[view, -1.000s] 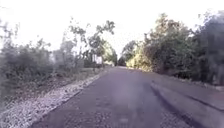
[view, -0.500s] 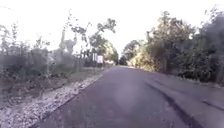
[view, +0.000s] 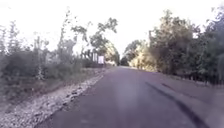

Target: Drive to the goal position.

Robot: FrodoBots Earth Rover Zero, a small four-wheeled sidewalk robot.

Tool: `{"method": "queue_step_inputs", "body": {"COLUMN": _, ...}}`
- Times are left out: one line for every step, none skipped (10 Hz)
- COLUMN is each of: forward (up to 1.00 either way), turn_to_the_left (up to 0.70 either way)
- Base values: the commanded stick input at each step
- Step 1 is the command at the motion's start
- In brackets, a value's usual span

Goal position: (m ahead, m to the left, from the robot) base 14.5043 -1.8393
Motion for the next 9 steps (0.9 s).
{"method": "queue_step_inputs", "body": {"forward": 1.00, "turn_to_the_left": -0.39}}
{"method": "queue_step_inputs", "body": {"forward": 1.00, "turn_to_the_left": -0.20}}
{"method": "queue_step_inputs", "body": {"forward": 1.00, "turn_to_the_left": 0.00}}
{"method": "queue_step_inputs", "body": {"forward": 1.00, "turn_to_the_left": 0.00}}
{"method": "queue_step_inputs", "body": {"forward": 1.00, "turn_to_the_left": 0.00}}
{"method": "queue_step_inputs", "body": {"forward": 1.00, "turn_to_the_left": 0.00}}
{"method": "queue_step_inputs", "body": {"forward": 1.00, "turn_to_the_left": 0.00}}
{"method": "queue_step_inputs", "body": {"forward": 1.00, "turn_to_the_left": 0.00}}
{"method": "queue_step_inputs", "body": {"forward": 1.00, "turn_to_the_left": 0.00}}
